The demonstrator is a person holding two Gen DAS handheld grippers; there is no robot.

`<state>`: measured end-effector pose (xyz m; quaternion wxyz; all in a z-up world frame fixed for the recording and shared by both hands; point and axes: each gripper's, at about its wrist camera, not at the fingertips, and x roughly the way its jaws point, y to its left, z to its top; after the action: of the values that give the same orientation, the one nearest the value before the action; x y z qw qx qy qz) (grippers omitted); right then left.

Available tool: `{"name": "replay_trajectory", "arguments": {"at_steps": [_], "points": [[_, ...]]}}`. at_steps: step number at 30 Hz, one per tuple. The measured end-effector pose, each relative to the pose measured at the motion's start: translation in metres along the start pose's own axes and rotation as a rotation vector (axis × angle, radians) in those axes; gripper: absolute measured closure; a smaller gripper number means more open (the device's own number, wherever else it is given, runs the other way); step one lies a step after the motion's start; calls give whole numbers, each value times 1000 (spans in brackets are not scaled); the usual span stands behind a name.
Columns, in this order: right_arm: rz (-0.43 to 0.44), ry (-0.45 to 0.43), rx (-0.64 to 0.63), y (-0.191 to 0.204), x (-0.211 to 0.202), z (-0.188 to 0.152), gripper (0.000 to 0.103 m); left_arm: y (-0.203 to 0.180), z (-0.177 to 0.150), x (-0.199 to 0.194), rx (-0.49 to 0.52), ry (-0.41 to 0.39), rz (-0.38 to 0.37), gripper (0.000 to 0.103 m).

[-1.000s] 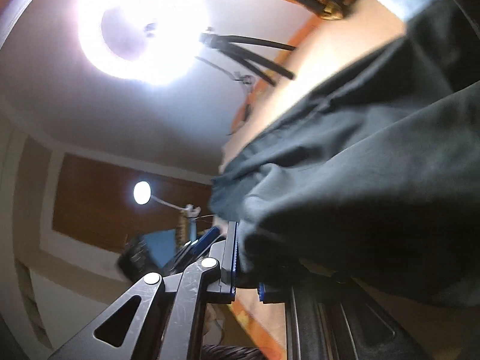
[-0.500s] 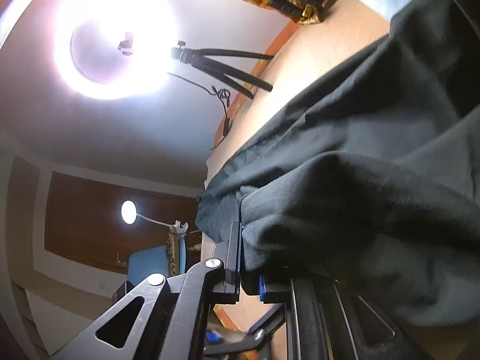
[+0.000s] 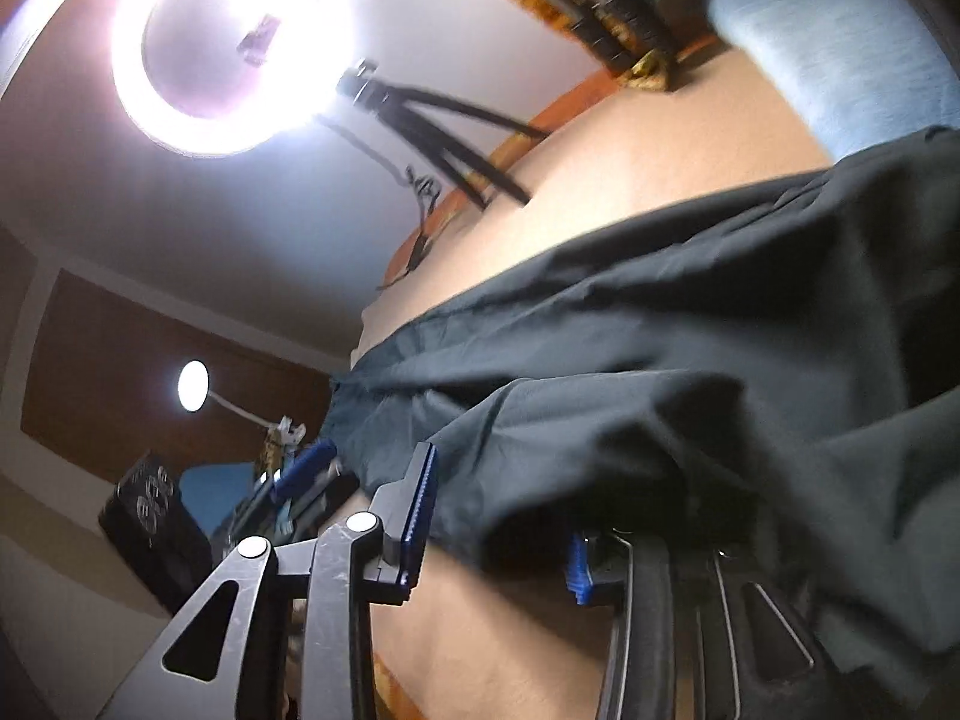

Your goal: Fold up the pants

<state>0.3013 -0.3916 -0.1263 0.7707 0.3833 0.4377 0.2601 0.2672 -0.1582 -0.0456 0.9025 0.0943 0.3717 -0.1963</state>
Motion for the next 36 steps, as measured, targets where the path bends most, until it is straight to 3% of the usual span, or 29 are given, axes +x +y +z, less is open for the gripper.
{"name": "replay_trajectory", "arguments": {"at_steps": [7, 13, 16, 17, 19, 23, 25, 26, 30, 31, 33, 34, 36], "points": [[-102, 94, -145, 18, 34, -29, 60, 28, -3, -13, -27, -26, 34, 49], [-256, 118, -443, 39, 62, -47, 60, 62, -10, -24, -96, -43, 53, 49], [-246, 163, -464, 46, 68, -51, 90, 71, -12, -30, -109, -52, 68, 49], [-234, 177, -452, 47, 69, -51, 95, 74, -13, -33, -90, -70, 89, 49], [-100, 203, -327, 50, 63, -52, 99, 77, -14, -40, -87, -83, 96, 49], [268, 240, 37, 39, 38, -60, 98, 80, -15, -53, -74, -112, 106, 49], [338, 208, 162, 22, 31, -59, 97, 78, -16, -54, -67, -112, 103, 49], [349, 200, 223, 10, 31, -58, 94, 76, -17, -52, -58, -105, 97, 49], [254, 162, 354, -34, 36, -57, 87, 53, -25, -43, 24, -69, 56, 49], [230, 163, 371, -41, 38, -57, 75, 44, -29, -42, 60, -64, 46, 49], [188, 160, 352, -46, 39, -55, 70, 21, -38, -37, 134, -44, 19, 49], [173, 164, 337, -46, 38, -54, 61, 9, -43, -35, 167, -29, -10, 49], [176, 164, 328, -43, 32, -55, 59, -14, -56, -30, 239, -12, -55, 49]]}}
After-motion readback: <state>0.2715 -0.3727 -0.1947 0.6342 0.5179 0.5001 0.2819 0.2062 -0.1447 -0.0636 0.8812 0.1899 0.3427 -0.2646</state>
